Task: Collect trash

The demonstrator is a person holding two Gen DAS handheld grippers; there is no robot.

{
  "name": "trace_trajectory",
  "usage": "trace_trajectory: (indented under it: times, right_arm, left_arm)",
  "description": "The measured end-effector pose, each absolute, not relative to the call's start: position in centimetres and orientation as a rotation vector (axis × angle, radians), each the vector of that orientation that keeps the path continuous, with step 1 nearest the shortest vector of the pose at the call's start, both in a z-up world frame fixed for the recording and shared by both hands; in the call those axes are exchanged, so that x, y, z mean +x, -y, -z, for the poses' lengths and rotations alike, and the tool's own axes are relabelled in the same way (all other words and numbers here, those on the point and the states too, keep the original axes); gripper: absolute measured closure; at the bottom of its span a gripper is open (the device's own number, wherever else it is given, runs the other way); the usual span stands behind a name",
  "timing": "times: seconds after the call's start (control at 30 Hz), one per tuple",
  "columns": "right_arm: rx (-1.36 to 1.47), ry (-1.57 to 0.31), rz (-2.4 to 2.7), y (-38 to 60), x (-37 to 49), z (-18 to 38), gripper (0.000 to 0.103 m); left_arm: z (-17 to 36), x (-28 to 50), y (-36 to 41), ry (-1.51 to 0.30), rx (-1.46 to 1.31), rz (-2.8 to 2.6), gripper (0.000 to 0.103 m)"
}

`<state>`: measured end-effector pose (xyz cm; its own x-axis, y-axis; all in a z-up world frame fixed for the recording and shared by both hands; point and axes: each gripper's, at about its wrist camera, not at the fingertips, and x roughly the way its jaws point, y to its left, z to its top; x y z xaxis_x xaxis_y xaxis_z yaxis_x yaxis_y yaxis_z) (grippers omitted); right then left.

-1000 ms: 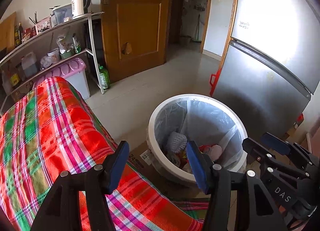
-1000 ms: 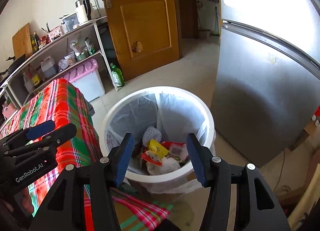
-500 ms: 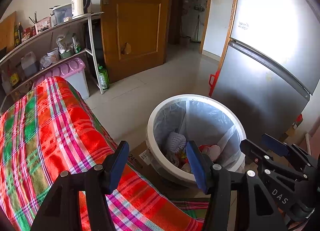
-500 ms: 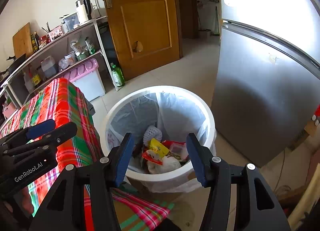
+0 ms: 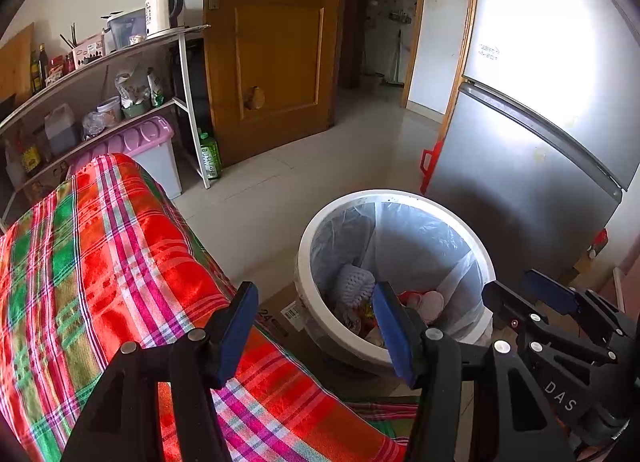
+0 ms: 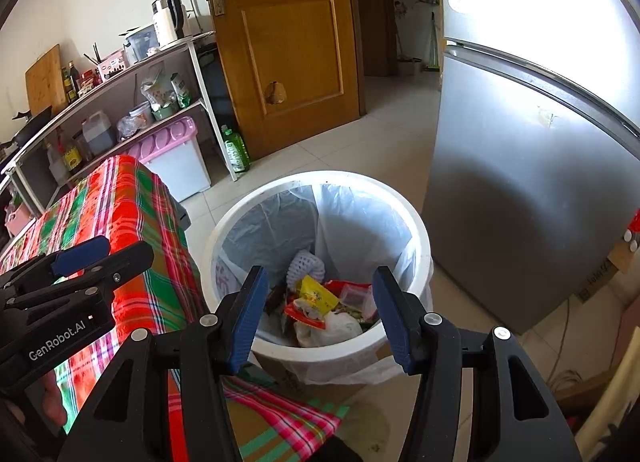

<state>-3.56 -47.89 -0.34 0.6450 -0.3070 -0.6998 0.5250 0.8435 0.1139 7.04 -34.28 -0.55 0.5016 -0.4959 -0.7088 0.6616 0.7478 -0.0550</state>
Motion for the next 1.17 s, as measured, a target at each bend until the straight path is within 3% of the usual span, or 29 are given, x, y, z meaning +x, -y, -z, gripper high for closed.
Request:
trace_trajectory:
  times: [1.17]
  right_arm:
    - [0.323,-0.733,0.483,47.76,-3.50,0.58,0.048]
  left_arm:
    - [0.52,7.03,34.34,-0.782,0.239,0.703,0.044]
